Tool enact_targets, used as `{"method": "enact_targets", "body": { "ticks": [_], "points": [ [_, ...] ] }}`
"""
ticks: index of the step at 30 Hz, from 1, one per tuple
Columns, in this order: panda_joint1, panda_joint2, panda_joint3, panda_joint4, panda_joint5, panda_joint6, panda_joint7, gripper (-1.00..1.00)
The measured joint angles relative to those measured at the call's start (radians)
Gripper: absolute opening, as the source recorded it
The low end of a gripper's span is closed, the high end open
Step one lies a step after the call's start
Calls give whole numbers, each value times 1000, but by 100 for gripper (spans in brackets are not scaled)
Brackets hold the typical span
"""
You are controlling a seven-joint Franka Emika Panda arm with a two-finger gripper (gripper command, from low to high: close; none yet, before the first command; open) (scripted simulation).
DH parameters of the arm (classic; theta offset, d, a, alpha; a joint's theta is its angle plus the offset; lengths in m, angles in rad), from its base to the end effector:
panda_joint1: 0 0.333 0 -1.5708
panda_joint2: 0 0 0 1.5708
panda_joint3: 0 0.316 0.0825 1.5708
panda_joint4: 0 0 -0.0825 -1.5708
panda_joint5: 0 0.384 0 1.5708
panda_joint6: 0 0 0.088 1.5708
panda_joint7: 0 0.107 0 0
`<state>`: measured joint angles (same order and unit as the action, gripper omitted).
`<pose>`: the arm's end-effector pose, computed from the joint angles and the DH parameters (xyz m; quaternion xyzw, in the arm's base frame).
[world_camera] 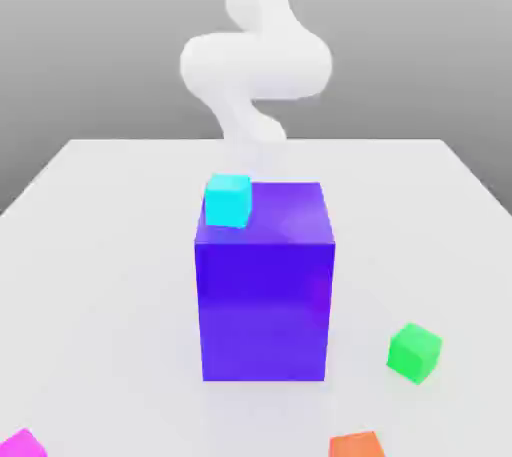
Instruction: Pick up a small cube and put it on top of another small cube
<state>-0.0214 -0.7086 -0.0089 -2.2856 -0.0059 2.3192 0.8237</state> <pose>0.3785 -0.0128 0.6873 -0.8487 0.3850 -0.3343 0.1404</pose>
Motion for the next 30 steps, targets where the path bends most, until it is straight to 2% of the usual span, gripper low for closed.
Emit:
{"method": "enact_targets", "body": {
  "ticks": [15,30],
  "points": [
    [-117,549,-80,86,1,117,117,0],
    [-254,1098,-141,172,111,230,159,0]
  ]
}}
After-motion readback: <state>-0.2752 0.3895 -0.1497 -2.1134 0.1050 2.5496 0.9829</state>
